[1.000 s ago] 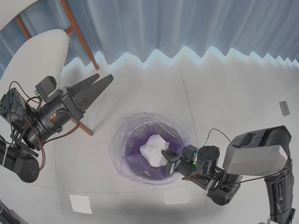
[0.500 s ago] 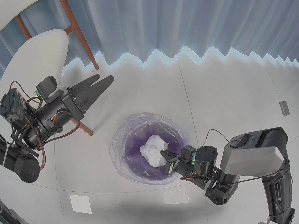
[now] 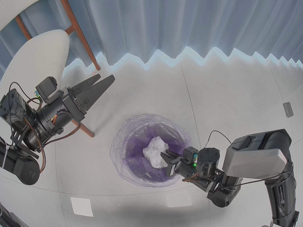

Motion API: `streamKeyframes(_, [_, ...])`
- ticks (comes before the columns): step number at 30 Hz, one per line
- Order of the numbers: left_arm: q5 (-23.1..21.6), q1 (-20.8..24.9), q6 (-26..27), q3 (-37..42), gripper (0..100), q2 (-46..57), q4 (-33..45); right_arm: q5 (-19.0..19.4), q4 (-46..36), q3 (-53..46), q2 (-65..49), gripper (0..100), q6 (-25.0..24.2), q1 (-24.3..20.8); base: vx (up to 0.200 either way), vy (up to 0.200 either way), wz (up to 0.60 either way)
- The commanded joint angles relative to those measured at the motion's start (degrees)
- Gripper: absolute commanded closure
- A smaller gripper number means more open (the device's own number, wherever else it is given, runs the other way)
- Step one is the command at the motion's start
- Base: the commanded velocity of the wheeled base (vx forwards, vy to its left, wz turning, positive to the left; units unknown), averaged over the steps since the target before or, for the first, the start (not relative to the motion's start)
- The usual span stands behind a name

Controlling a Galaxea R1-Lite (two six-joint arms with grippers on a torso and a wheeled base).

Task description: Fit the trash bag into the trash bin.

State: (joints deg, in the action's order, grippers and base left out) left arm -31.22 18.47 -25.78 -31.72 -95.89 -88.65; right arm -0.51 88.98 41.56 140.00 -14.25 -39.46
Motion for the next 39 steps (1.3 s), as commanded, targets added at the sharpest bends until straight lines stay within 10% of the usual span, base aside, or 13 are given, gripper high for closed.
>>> streamKeyframes(1, [0.0, 0.0, -0.1, 0.1, 0, 0.0, 0.0, 0.0, 1.0, 0.1, 0.0, 0, -0.2, 0.0, 0.0, 0.0, 0.0])
streamKeyframes(20, [-0.1, 0.1, 0.1, 1.6, 0, 2.2, 0.0, -0.7, 1.0, -9.1, -17.5, 0, -0.1, 1.2, 0.0, 0.0, 0.0])
streamKeyframes(34, [-0.1, -5.9, 0.0, 18.2, 0, 25.8, 0.8, -8.9, -2.0, -28.5, -52.7, 0, 3.9, 8.9, 0.0, 0.0, 0.0])
streamKeyframes(39, [-0.1, -11.0, 0.1, 24.9, 0, 39.2, 11.4, -9.9, -14.3, -33.4, -70.8, 0, 3.9, 15.4, 0.0, 0.0, 0.0])
